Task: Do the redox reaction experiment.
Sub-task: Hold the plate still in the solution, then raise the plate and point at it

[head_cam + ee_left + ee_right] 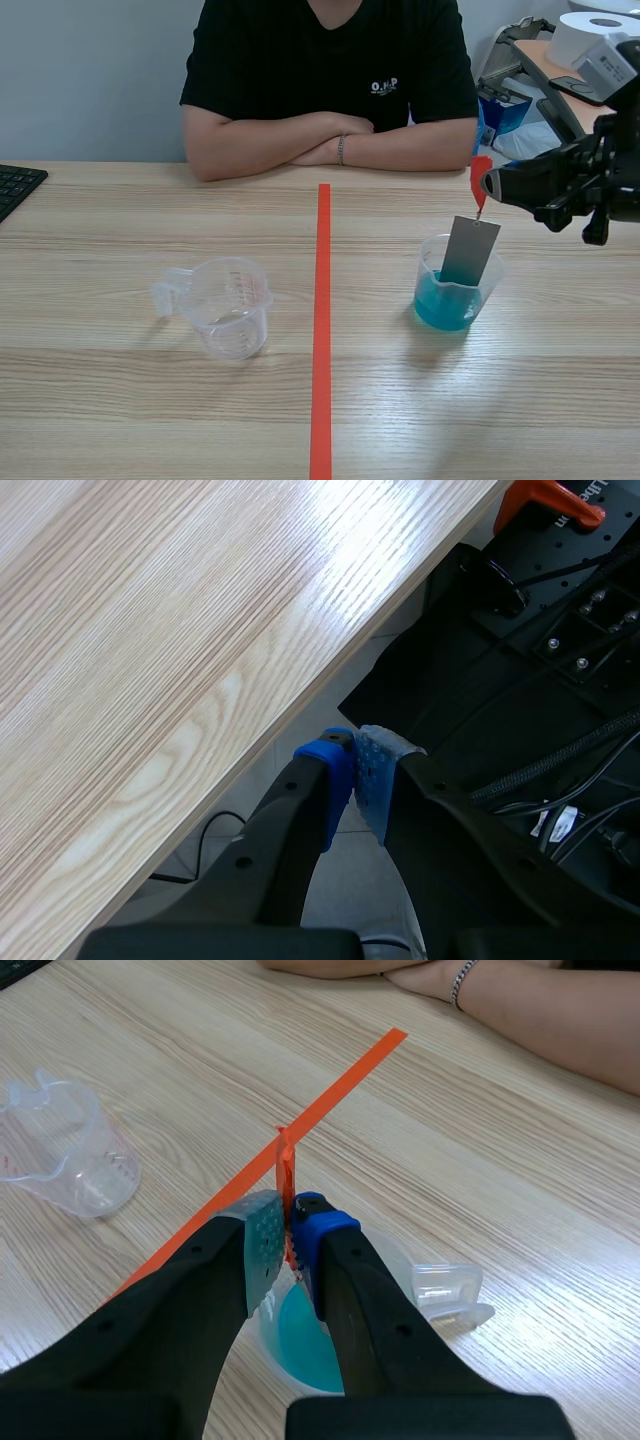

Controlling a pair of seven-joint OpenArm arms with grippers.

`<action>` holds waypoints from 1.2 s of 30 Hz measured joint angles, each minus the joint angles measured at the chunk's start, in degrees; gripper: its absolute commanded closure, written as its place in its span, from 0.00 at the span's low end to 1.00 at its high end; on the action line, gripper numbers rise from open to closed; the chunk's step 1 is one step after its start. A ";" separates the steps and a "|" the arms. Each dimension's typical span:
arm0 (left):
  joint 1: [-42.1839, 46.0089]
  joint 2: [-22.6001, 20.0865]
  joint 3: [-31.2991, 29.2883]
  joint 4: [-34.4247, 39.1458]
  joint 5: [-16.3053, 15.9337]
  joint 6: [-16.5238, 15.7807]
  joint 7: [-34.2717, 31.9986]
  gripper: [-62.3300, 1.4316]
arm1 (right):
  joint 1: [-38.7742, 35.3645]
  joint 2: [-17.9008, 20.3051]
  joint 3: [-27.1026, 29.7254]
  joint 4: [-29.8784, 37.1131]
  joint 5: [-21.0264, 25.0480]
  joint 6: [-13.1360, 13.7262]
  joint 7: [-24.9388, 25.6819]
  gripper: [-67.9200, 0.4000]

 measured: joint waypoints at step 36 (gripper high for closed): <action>0.00 0.00 0.00 0.00 0.00 0.00 -0.04 0.92 | -0.02 8.09 10.29 16.33 22.64 -0.02 -12.66 0.97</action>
